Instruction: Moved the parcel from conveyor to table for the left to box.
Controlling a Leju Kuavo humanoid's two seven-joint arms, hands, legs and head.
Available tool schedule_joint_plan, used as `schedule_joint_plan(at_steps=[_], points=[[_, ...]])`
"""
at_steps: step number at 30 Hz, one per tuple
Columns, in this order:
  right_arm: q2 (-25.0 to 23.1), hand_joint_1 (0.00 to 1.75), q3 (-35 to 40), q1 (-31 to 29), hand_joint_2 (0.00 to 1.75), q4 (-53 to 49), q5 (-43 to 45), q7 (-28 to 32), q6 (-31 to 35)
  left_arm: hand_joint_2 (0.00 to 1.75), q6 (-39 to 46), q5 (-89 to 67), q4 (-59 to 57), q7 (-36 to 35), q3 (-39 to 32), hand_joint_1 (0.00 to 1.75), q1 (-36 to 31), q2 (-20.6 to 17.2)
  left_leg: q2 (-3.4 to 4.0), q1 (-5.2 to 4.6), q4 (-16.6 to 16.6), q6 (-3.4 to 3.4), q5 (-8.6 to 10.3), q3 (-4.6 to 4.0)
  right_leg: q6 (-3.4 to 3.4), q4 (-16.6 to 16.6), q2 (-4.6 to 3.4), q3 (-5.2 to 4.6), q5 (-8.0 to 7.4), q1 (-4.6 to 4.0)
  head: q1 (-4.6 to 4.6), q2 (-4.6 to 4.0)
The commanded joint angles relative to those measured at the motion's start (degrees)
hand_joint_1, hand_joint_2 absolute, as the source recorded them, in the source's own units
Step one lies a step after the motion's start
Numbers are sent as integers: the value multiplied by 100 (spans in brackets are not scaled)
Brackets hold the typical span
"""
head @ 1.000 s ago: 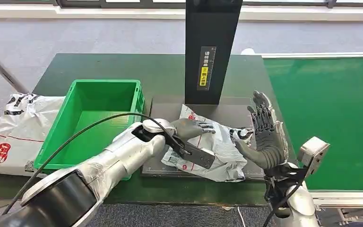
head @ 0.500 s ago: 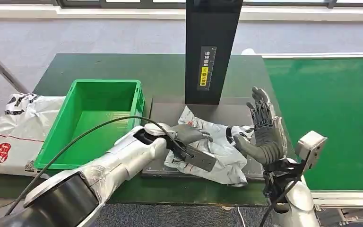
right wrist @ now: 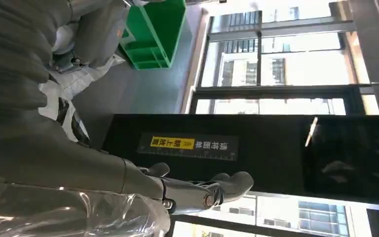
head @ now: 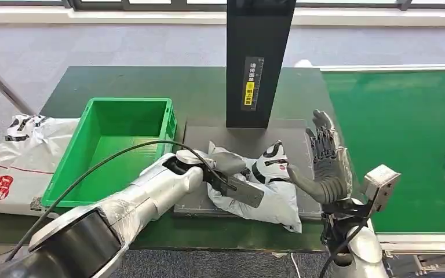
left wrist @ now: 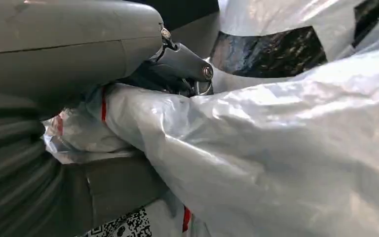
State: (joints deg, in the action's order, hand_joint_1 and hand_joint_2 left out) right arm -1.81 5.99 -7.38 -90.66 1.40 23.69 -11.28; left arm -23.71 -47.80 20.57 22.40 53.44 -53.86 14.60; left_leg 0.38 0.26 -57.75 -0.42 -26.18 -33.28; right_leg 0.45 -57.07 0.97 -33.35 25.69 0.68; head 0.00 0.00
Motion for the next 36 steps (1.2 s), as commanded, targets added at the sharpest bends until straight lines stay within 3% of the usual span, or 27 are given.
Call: schedule_joint_plan(at_steps=[1, 8, 11, 16, 21, 26, 31, 36], points=[[73, 0, 50, -65, 175, 34, 6, -23, 20, 175, 27, 11, -285, -52, 424, 175, -79, -72, 9, -1, 6, 0, 1, 4, -3, 4, -16, -1, -5, 1, 0, 0], [-6, 0, -131, 208, 175, -256, -85, 27, -70, 175, 1295, 86, -8, -147, 212, 175, -514, -455, 8, 3, 3, -3, 2, -2, -6, 3, -19, -7, -6, -3, 2, 0], [-59, 0, -221, 282, 175, -356, -126, 46, -108, 175, 1366, 226, 193, -78, 1, 175, -760, -650, 10, 7, -10, -5, 0, -16, -7, -10, -19, -22, -4, -7, 2, 0], [-69, 0, -237, 268, 175, -350, -140, 47, -124, 175, 1467, 230, 243, -100, -27, 175, -702, -649, 9, 2, 3, -4, 5, -5, -10, -4, -20, -18, -8, -2, 0, 0], [-127, 0, -358, 191, 175, -393, -176, 14, -242, 175, 1966, 360, 964, -63, -456, 175, -846, -1251, 22, 5, -11, -5, 1, -19, -9, -15, -31, -31, -8, -5, 2, 0], [-213, 0, -382, 262, 175, -498, -236, -32, -378, 175, 2505, 270, 1917, -114, -1015, 175, -432, -1697, 23, 2, 0, -8, 5, -12, -11, -11, -30, -28, -8, -2, 2, 0], [-301, 0, -488, 337, 175, -653, -348, -76, -372, 175, 3965, -424, 3832, -630, -2163, 175, 454, -1972, 21, 2, 14, -7, 5, -1, -12, -1, -32, -20, -7, -2, 2, 0], [-334, 0, -678, 349, 175, -736, -355, -110, -331, 175, 3875, -789, 4906, -848, -3203, 175, 1214, -2177, 40, -1, 11, -5, 0, 0, -10, -3, -47, -23, -6, 1, 2, 0]])
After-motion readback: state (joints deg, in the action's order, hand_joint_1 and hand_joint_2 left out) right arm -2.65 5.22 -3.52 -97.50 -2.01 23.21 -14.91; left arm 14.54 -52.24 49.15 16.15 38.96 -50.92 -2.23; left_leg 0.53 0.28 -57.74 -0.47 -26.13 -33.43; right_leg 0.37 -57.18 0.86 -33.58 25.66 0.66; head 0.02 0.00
